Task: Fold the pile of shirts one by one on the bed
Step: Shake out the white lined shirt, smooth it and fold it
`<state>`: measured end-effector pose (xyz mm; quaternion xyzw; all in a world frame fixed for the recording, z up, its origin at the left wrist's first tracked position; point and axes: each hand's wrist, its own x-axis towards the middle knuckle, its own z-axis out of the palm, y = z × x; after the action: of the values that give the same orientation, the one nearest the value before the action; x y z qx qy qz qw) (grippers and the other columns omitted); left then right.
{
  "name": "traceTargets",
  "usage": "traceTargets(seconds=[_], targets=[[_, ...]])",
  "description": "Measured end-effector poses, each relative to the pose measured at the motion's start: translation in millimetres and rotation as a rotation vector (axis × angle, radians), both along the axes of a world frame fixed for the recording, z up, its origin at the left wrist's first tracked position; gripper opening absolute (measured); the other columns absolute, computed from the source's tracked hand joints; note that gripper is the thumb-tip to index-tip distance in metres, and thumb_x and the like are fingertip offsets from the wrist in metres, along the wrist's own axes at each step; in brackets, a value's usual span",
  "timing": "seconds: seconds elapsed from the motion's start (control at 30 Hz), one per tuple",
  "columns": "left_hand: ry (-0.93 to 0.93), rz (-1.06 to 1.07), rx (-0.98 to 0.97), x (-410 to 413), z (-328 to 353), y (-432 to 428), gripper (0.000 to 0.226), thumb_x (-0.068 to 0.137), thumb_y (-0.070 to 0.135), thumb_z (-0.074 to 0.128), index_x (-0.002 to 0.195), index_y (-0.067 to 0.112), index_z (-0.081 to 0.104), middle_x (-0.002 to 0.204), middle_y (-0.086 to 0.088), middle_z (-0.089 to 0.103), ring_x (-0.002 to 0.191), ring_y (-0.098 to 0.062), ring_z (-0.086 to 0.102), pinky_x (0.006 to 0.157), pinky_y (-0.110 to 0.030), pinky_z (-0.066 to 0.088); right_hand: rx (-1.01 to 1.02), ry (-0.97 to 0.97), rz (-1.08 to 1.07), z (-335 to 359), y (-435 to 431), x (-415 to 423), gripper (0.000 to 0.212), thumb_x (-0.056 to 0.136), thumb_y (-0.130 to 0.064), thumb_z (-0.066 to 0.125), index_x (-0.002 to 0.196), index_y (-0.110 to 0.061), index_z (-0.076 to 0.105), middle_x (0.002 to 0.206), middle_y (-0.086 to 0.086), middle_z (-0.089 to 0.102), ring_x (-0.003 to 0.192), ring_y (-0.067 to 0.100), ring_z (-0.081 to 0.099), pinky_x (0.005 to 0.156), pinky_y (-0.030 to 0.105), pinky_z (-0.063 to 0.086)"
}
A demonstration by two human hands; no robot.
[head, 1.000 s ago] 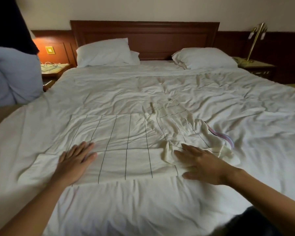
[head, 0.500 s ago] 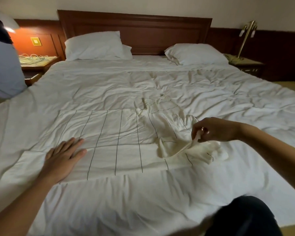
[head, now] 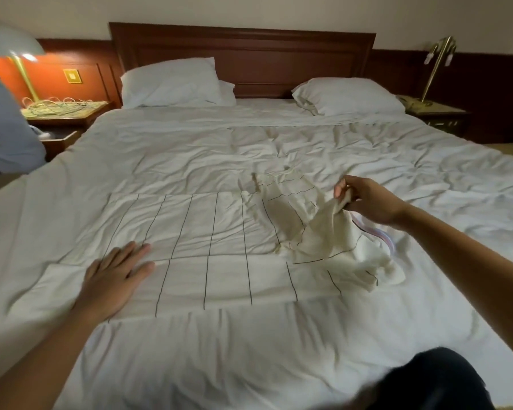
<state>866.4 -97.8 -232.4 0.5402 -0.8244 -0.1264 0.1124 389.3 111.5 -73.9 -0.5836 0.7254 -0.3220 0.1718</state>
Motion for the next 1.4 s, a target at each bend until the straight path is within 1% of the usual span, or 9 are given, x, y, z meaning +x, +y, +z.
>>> traceTargets(seconds=[0.17,0.27,0.43,0.57,0.8,0.87,0.93,1.17,1.4], targets=[[-0.037,0.001,-0.011,-1,-3,-4,0.056,0.096,0.068,0.031,0.15,0.058,0.019,0.164,0.022,0.011,0.151,-0.008,0.01,0.119,-0.04,0.007,0.556,0.727,-0.021,-26,63,-17,0.068,0.087,-0.009,0.055,0.141,-0.047,0.036,0.144,0.001,0.041,0.132,0.023,0.042,0.101,0.039,0.038],[-0.098,-0.014,-0.021,-2,-3,-6,0.059,0.097,0.067,0.027,0.152,0.056,0.013,0.165,0.02,0.008,0.152,-0.01,0.008,0.119,-0.043,0.007,0.419,0.926,0.059,-53,74,5,0.084,0.084,-0.044,0.059,0.153,-0.05,0.011,0.161,-0.003,0.009,0.147,0.025,0.011,0.112,0.045,0.022],[-0.209,-0.009,-0.075,-15,5,3,0.058,0.102,0.053,0.033,0.157,0.042,0.017,0.167,0.01,0.006,0.153,-0.023,0.004,0.119,-0.056,0.007,0.115,1.003,0.13,-79,32,33,0.058,0.085,-0.05,0.063,0.139,-0.032,0.053,0.149,-0.005,0.041,0.134,0.024,0.039,0.106,0.043,0.03],[0.08,-0.047,-0.04,-52,12,24,0.054,0.1,0.051,0.044,0.152,0.042,0.032,0.166,0.014,0.012,0.154,-0.014,0.001,0.121,-0.049,-0.002,0.007,0.955,0.119,-78,3,39,0.025,0.093,-0.038,0.057,0.111,-0.025,0.069,0.122,-0.003,0.056,0.109,0.023,0.052,0.096,0.04,0.035],[-0.042,-0.153,-0.013,-84,6,22,0.062,0.093,0.071,0.025,0.152,0.053,0.021,0.166,0.016,0.005,0.154,-0.012,-0.003,0.12,-0.045,-0.003,0.199,0.096,0.343,-43,21,50,0.022,0.097,-0.022,0.058,0.083,-0.031,0.072,0.082,-0.007,0.07,0.075,0.0,0.062,0.073,0.018,0.045],[-0.039,-0.159,-0.025,-82,2,20,0.068,0.087,0.077,0.018,0.151,0.054,0.021,0.166,0.017,0.007,0.154,-0.012,-0.001,0.12,-0.045,0.0,0.24,0.249,0.347,-57,33,51,0.015,0.092,-0.046,0.062,0.101,-0.037,0.07,0.097,-0.015,0.067,0.088,-0.002,0.059,0.081,0.017,0.045],[-0.029,-0.164,-0.049,-80,-1,20,0.068,0.088,0.08,0.018,0.15,0.055,0.022,0.165,0.017,0.01,0.154,-0.013,0.002,0.12,-0.044,0.002,0.214,0.539,0.21,-81,39,46,0.051,0.083,-0.069,0.055,0.129,-0.047,0.055,0.123,-0.022,0.051,0.112,-0.001,0.046,0.098,0.026,0.038],[-0.024,-0.149,-0.059,-82,0,25,0.067,0.087,0.081,0.02,0.149,0.056,0.025,0.164,0.019,0.016,0.154,-0.013,0.008,0.12,-0.043,0.006,-0.061,0.599,0.121,-96,38,45,0.043,0.085,-0.013,0.066,0.123,-0.034,0.068,0.122,-0.009,0.068,0.114,0.019,0.061,0.094,0.04,0.048],[-0.061,-0.153,-0.048,-82,4,28,0.078,0.078,0.083,0.006,0.15,0.057,0.019,0.165,0.02,0.011,0.154,-0.013,0.005,0.121,-0.044,0.004,-0.071,0.879,0.312,-89,55,73,0.036,0.096,-0.022,0.051,0.13,-0.026,0.062,0.102,-0.002,0.068,0.091,0.021,0.067,0.067,0.037,0.055]])
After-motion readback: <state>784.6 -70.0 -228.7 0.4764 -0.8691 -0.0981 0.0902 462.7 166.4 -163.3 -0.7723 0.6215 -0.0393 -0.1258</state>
